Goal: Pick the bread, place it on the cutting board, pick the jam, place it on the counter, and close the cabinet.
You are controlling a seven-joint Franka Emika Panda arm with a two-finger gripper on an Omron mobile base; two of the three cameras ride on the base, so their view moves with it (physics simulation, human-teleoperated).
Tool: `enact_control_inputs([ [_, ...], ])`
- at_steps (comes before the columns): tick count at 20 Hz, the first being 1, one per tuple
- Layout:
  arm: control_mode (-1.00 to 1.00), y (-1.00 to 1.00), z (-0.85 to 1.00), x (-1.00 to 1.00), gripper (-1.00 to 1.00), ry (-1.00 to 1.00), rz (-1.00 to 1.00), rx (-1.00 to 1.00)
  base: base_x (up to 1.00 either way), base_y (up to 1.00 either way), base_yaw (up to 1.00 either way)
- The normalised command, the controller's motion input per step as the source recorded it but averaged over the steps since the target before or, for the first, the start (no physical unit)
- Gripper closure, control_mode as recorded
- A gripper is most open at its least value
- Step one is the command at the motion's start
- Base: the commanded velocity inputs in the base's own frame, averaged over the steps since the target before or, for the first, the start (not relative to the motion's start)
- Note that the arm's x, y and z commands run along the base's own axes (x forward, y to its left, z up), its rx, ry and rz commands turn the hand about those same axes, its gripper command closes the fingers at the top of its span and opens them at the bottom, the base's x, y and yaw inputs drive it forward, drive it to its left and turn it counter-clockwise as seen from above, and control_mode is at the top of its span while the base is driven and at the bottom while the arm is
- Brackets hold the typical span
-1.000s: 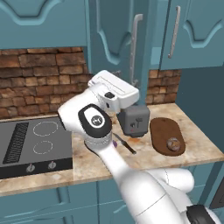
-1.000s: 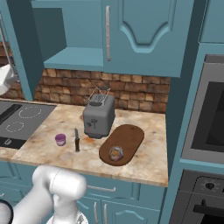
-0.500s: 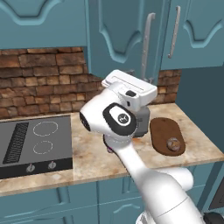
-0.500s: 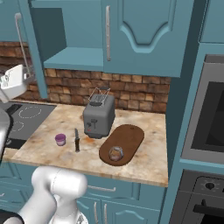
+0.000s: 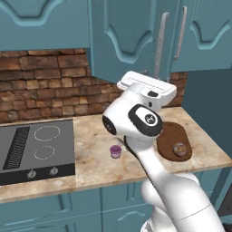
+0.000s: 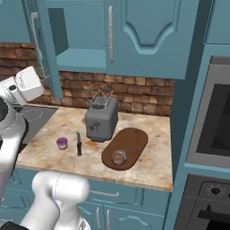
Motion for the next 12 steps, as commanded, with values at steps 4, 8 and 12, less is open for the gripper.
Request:
enact_control_inputs([
  [4,-1.0,-0.27,0.0,0.21,-1.0,0.0,0.08,0.0,0.0,0.0,0.0],
  [8,-1.0,-0.22,0.0,0.21,-1.0,0.0,0.08,0.0,0.0,0.0,0.0],
  [12,-1.0,-0.19,0.0,0.25,-1.0,0.0,0.07,0.0,0.0,0.0,0.0],
])
